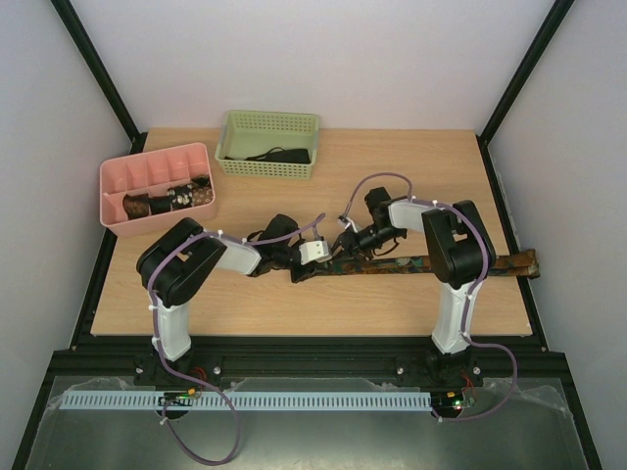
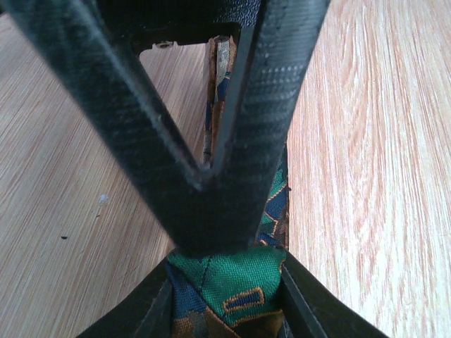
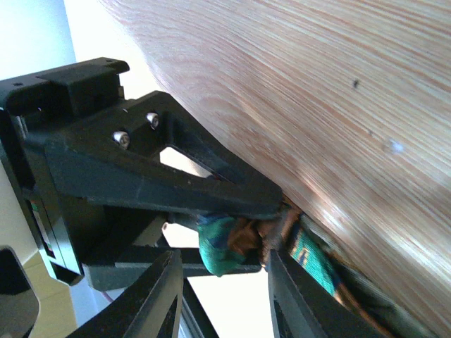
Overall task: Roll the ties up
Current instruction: Roll the tie at the center of the board.
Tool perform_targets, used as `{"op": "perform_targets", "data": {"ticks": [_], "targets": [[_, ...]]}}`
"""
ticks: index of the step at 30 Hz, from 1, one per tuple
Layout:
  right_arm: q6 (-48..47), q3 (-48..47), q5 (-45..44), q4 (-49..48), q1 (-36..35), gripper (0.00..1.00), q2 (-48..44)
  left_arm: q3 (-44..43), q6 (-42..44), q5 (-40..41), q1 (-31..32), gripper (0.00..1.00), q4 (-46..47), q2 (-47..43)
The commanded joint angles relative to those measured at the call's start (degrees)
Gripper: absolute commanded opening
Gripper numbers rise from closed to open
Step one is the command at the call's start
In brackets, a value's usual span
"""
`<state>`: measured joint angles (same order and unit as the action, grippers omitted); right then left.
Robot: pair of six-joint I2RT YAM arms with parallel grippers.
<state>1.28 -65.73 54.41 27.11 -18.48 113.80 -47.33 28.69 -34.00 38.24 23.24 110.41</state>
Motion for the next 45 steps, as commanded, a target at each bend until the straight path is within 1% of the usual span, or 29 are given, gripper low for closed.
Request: {"op": "perform_targets", "data": {"ticks": [1, 7, 10, 11, 13, 14, 15, 17, 21, 24, 27, 31, 34, 35, 40, 45], "targets": [[3.5, -1.5, 0.7, -0.5, -1.7, 0.34, 1.2, 1.5, 1.6, 6.0, -0.7, 0.32, -9.2, 2.3], [3.3, -2.3, -0.7, -0.4, -2.9, 0.29, 3.3, 1.3, 1.4, 5.9, -0.7, 0.32, -9.4, 2.5], [1.1, -3.0, -1.5, 2.0, -2.9, 0.28, 4.0, 1.2, 1.3, 6.0, -0.7, 0.33, -9.6, 2.5], [0.4, -3.0, -1.9, 2.5, -2.9, 0.23, 3.9, 1.1, 1.3, 6.0, -0.7, 0.33, -9.7, 2.5], [-0.5, -2.6, -3.1, 2.6, -2.8, 0.05, 3.5, 1.0, 1.0, 5.9, -0.7, 0.33, -9.6, 2.5], [-0.7, -2.2, -3.4, 2.3, -2.8, 0.02, 3.0, 1.1, 0.9, 5.9, -0.7, 0.34, -9.4, 2.4], [-0.8, -1.9, -3.7, 2.0, -2.6, 0.01, 2.7, 1.3, 0.8, 5.8, -0.8, 0.37, -8.9, 2.1], [-1.1, -1.3, -3.6, 1.9, -2.0, 0.01, 2.7, 2.7, 0.2, 4.4, -1.1, 0.47, -6.3, 0.8], [-2.3, -1.4, -3.1, 3.0, -1.7, 0.01, 3.8, 4.0, -1.6, 1.7, -1.0, 0.63, -1.3, -0.8], [-2.3, -1.0, -2.7, 2.3, -1.8, 0.01, 3.8, 4.0, -3.3, 0.8, -0.6, 0.67, 2.4, -1.0], [-2.2, -0.9, -2.2, 2.1, -1.8, 0.01, 3.9, 2.5, -3.8, 0.6, 0.4, 0.68, 3.2, 0.3], [-1.8, -0.9, -2.1, 1.5, -1.8, 0.01, 3.7, 0.7, -3.0, -0.5, 1.2, 0.67, 1.7, 1.9], [-1.4, -1.0, -1.5, 1.1, -1.7, 0.01, 3.5, 0.0, -2.8, 0.3, 1.6, 0.64, 0.5, 2.8], [-1.2, -1.0, -1.3, 1.0, -1.7, 0.01, 3.3, -0.3, -3.0, 1.1, 1.6, 0.62, -0.1, 3.1], [-0.9, -0.5, -0.5, 1.4, -1.0, 0.01, 2.3, -0.5, -1.3, 4.5, 1.2, 0.41, -5.2, 3.0], [-3.4, 0.5, -2.0, 4.3, 1.4, 0.01, 2.5, 1.2, 1.1, 2.0, -0.5, 0.32, -9.1, 1.4]]}}
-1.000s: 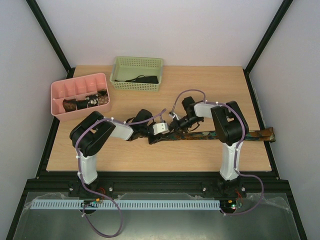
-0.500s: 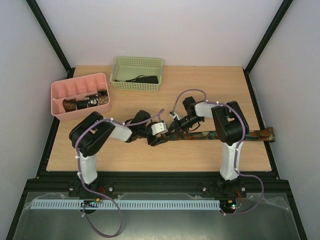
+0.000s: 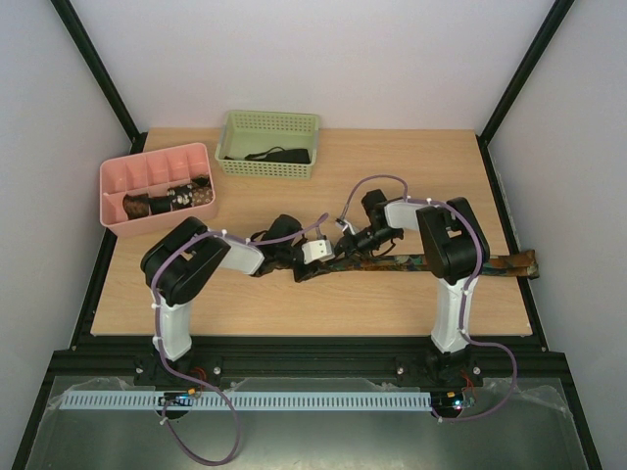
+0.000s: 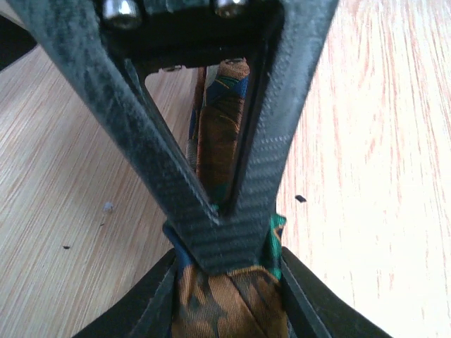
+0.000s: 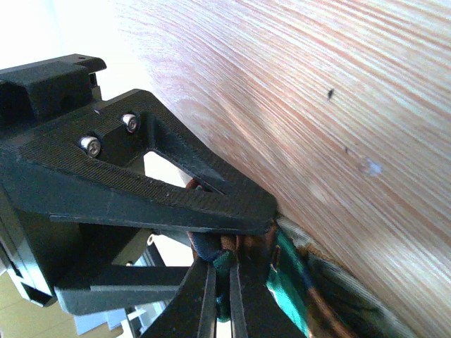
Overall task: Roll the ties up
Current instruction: Roll the tie at the center of the board.
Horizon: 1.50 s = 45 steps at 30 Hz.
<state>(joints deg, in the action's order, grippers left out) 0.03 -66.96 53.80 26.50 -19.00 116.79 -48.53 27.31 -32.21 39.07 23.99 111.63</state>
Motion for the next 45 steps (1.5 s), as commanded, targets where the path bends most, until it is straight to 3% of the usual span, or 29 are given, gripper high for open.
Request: {"op": "perform_targets", "data": {"ticks": [1, 9, 18, 23, 30, 37, 41, 45], "targets": [[-2.4, 1.9, -1.8, 5.0, 2.3, 0.01, -0.4, 2.6, 3.1, 0.0, -1.4, 0.32, -10.1, 0.1], [-3.3, 2.2, -7.0, 2.5, 2.7, 0.01, 2.4, 2.2, 4.8, -2.3, -2.6, 0.38, -9.5, 1.2], [-5.6, 4.0, -14.2, 0.7, 2.7, 0.01, 3.7, 8.4, -3.9, -8.9, -5.0, 0.63, 8.8, -0.2], [-6.0, 4.4, -16.5, -0.3, 2.6, 0.01, 5.5, 8.7, -10.4, -10.1, -3.7, 0.67, 17.2, 2.7], [-5.8, 3.0, -16.6, -1.1, 2.6, 0.02, 7.4, 8.4, -9.0, -8.0, -0.9, 0.59, 22.1, 6.5], [-6.4, 0.3, -14.2, 2.6, 2.7, 0.11, 6.3, 8.2, -5.8, -2.5, -0.9, 0.28, 13.9, 4.2], [-6.9, -0.3, -12.4, 6.4, 2.8, 0.24, 3.1, 8.3, -4.2, -1.0, -1.2, 0.25, 9.2, 2.6], [-6.4, 0.7, -9.4, 8.6, 3.1, 0.26, -1.0, 8.3, -3.8, -0.5, -1.4, 0.25, 8.1, 2.4]]}}
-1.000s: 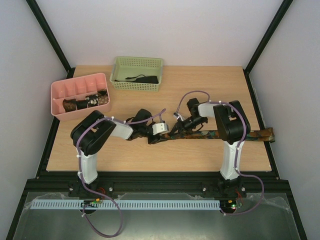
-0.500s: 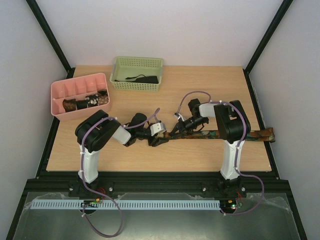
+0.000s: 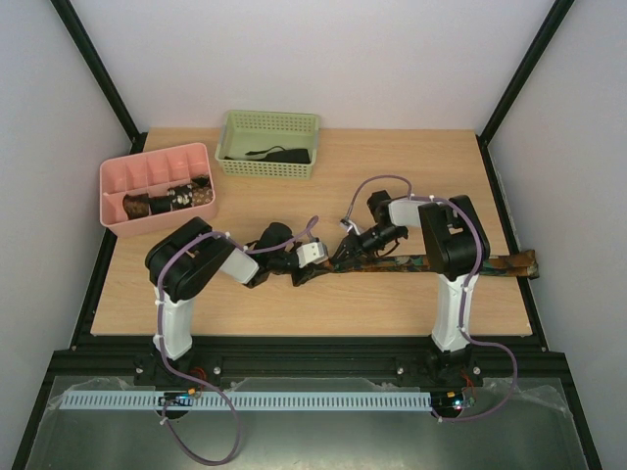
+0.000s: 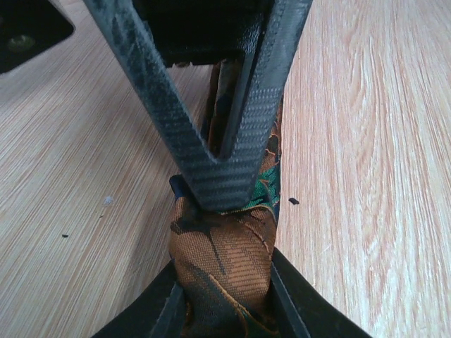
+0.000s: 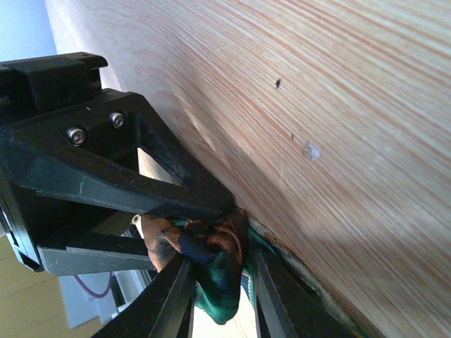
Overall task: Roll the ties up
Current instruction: Roll the tie at the center of the board.
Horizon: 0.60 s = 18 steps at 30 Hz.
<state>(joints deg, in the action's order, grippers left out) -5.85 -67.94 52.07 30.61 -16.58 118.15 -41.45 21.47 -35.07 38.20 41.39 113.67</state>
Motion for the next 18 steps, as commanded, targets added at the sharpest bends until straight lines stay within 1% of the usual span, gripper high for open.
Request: {"op": "perform_targets", "data": {"ticks": [1, 3, 5, 7, 11, 14, 18], "targets": [[-0.1, 2.0, -7.0, 4.4, 0.7, 0.25, -2.8, 1.1, 2.1, 2.4, -0.5, 0.25, -9.3, 0.5], [0.5, 2.4, -6.2, 3.8, 0.7, 0.21, -2.8, 0.8, 2.1, 2.4, -0.5, 0.25, -9.5, 0.8], [0.8, 2.2, -5.8, 3.3, 0.8, 0.14, -1.9, 0.6, 2.1, 2.3, -0.5, 0.25, -9.6, 1.0], [1.1, 1.5, -5.4, 3.1, 0.7, 0.1, -0.9, 0.3, 2.2, 2.2, -0.4, 0.25, -10.0, 1.2], [1.4, 0.7, -4.1, 2.6, 0.7, 0.09, 0.0, 0.1, 2.3, 2.0, -0.5, 0.27, -10.1, 1.3], [1.3, 0.8, -5.3, 2.2, 0.6, 0.08, 0.7, 0.1, 1.8, 1.9, -0.5, 0.36, -9.6, 1.5], [0.7, 1.0, -6.2, 1.9, 0.4, 0.08, 1.8, -0.7, 0.7, 0.7, -0.4, 0.42, -9.0, 2.0]]}}
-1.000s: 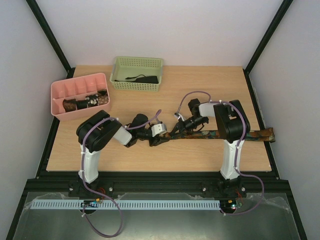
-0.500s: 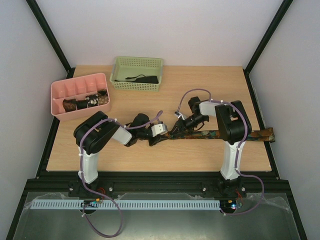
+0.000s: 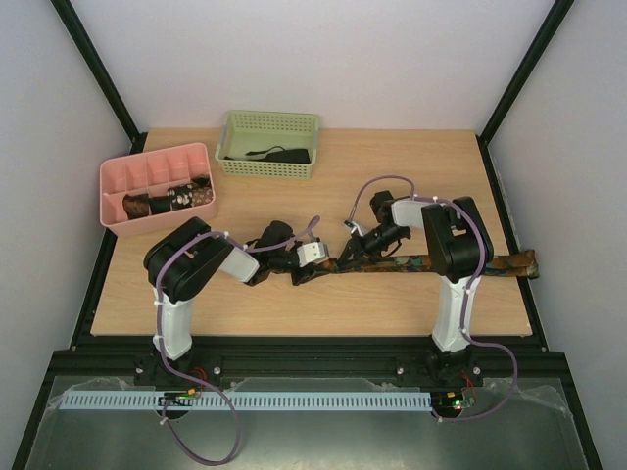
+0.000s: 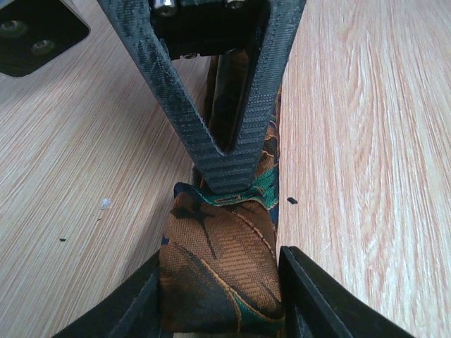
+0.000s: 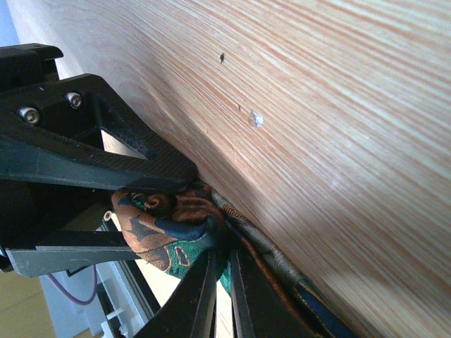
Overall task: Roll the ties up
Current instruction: Roll the tie at the center of the board.
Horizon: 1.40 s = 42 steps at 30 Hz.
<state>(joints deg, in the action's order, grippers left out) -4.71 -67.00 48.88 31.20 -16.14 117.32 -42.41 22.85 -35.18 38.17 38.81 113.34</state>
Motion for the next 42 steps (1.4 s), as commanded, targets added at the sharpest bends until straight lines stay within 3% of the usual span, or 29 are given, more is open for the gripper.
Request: {"op": "perform_targets", "data": {"ticks": [1, 10, 18, 27, 36, 42], "targets": [[-0.5, 0.1, -3.1, 1.2, -0.3, 0.08, 2.8, 0.3, -1.0, 0.5, -0.4, 0.43, -5.9, 2.4], [-0.3, -0.3, -3.6, 0.9, -0.8, 0.08, 3.3, -0.6, -2.0, 1.9, 0.6, 0.32, -5.4, 2.5], [-2.4, -1.5, 3.4, 5.9, 0.0, 0.28, -1.3, -0.8, -0.7, 4.5, 0.8, 0.23, -8.5, 2.7], [-0.3, -1.3, 10.9, 6.0, 0.1, 0.45, -4.5, -0.7, -0.7, 5.6, 1.2, 0.2, -9.1, 2.6], [2.3, -1.9, 3.7, 3.0, 0.0, 0.38, -0.3, -0.5, -0.5, 5.6, 1.4, 0.21, -9.3, 2.3], [5.3, -1.8, 2.7, 0.3, 0.0, 0.44, 0.5, -0.6, -0.3, 5.3, 1.4, 0.21, -9.3, 2.3]]}}
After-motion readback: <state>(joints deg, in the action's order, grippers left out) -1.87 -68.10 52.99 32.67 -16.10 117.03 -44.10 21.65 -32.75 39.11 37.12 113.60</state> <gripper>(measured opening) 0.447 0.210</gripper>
